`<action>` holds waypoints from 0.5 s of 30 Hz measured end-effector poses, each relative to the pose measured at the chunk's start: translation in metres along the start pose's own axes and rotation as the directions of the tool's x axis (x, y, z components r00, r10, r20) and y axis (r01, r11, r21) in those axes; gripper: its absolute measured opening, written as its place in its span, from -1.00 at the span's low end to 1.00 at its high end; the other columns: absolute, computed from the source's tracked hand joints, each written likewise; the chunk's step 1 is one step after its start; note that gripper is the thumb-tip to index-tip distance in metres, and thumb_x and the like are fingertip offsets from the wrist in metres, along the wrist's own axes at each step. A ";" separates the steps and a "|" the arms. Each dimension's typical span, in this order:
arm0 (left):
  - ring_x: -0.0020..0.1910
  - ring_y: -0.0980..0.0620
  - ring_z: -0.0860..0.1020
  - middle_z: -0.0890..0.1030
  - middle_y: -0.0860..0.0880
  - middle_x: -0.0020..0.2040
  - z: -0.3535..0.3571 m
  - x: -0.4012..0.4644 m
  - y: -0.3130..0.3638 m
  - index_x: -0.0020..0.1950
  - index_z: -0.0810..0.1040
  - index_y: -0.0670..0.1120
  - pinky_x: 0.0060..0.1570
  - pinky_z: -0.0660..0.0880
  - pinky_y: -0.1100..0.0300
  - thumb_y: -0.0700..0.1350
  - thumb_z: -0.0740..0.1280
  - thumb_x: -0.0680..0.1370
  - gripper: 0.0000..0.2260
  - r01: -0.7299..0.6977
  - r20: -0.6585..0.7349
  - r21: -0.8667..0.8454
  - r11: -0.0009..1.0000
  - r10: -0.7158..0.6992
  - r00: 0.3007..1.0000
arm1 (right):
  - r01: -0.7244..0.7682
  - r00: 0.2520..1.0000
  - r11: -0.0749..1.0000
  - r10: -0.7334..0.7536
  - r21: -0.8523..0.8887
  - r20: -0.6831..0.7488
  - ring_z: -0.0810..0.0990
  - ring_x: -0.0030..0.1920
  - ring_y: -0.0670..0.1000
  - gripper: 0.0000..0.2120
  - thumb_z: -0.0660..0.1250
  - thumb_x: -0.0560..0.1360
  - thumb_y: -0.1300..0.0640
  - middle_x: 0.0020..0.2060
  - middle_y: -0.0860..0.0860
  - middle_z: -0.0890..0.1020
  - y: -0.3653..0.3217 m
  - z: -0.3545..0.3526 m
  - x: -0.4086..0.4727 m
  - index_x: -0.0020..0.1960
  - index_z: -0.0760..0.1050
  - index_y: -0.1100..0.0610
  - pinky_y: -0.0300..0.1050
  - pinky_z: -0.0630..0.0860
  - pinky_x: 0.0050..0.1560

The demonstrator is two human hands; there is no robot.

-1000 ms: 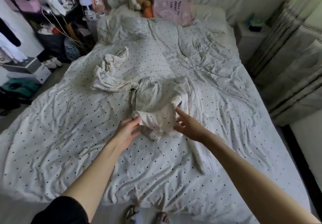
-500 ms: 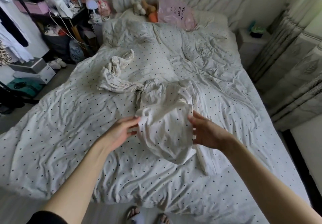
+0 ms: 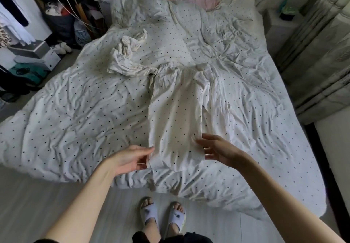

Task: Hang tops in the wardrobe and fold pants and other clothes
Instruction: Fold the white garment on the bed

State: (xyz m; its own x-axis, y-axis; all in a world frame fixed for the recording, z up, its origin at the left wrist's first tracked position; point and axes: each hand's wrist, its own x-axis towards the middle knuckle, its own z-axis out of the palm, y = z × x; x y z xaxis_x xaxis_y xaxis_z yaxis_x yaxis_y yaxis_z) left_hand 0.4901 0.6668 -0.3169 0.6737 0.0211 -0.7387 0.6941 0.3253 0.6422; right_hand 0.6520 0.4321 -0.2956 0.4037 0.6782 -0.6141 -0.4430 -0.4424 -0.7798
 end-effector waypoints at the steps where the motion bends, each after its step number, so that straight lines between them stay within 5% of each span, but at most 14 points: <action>1: 0.09 -0.13 0.52 0.52 -0.32 0.20 0.003 -0.003 -0.007 0.23 0.45 -0.38 0.18 0.45 0.06 -0.07 0.42 0.38 -0.46 -0.012 -0.012 0.011 1.000 0.012 1.000 | -0.016 1.000 1.000 0.016 -0.004 0.000 0.63 -0.10 0.00 -0.78 0.27 0.56 0.10 -0.04 0.02 0.67 0.004 0.002 -0.003 0.17 0.54 0.12 -0.17 0.55 -0.07; 6: 0.12 -0.14 0.52 0.57 -0.25 0.15 0.016 -0.007 -0.043 0.20 0.45 -0.37 0.30 0.32 -0.09 -0.10 0.40 0.43 -0.54 -0.071 -0.104 -0.005 0.997 0.070 0.992 | -0.093 0.994 0.983 0.081 -0.161 -0.079 0.61 -0.19 -0.04 -0.89 0.31 0.53 0.21 -0.10 0.09 0.65 0.043 0.021 -0.022 0.00 0.57 0.22 -0.24 0.54 -0.19; 8: 0.08 -0.19 0.57 0.60 -0.23 0.13 0.019 -0.008 -0.054 0.24 0.44 -0.22 0.10 0.47 -0.13 -0.12 0.30 0.55 -0.70 -0.068 -0.127 -0.015 0.998 0.066 0.990 | -0.095 0.990 0.981 0.075 -0.166 -0.123 0.62 -0.13 0.00 -0.90 0.33 0.52 0.19 -0.03 0.12 0.66 0.054 0.024 -0.028 0.02 0.57 0.16 -0.17 0.57 -0.10; 10: 0.04 -0.06 0.60 0.59 -0.13 0.17 0.017 -0.010 -0.064 0.34 0.37 -0.11 -0.06 0.56 0.04 -0.08 0.22 0.60 -0.68 -0.055 -0.115 -0.002 0.998 0.054 0.992 | -0.124 0.982 0.982 0.101 -0.141 -0.160 0.62 -0.16 0.03 -0.89 0.34 0.52 0.17 -0.03 0.11 0.66 0.064 0.031 -0.034 0.05 0.55 0.09 -0.12 0.59 -0.14; 12: -0.04 0.15 0.60 0.56 -0.02 0.19 0.013 -0.013 -0.079 0.43 0.26 -0.07 -0.05 0.54 0.18 -0.06 0.21 0.61 -0.61 -0.025 -0.107 0.032 0.999 0.028 0.994 | -0.168 0.972 0.963 0.126 -0.213 -0.197 0.60 -0.23 0.03 -0.83 0.34 0.52 0.16 -0.09 0.09 0.65 0.079 0.044 -0.039 0.11 0.54 0.10 -0.22 0.56 -0.32; 15: -0.11 0.08 0.62 0.58 -0.01 0.08 0.012 -0.017 -0.105 0.41 0.27 -0.07 -0.22 0.56 0.17 -0.06 0.19 0.62 -0.63 0.063 -0.130 0.140 0.988 -0.045 0.991 | -0.227 0.957 0.916 0.147 -0.332 -0.249 0.57 -0.30 -0.09 -0.71 0.31 0.54 0.14 -0.11 0.05 0.62 0.103 0.060 -0.044 0.25 0.48 0.16 -0.39 0.44 -0.43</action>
State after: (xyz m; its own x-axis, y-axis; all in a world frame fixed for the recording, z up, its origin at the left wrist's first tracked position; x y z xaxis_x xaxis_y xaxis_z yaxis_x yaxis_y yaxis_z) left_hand 0.4093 0.6209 -0.3693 0.6032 0.1288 -0.7871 0.7639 0.1906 0.6166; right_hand 0.5404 0.3921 -0.3412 0.5205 0.4379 -0.7330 -0.2316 -0.7539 -0.6148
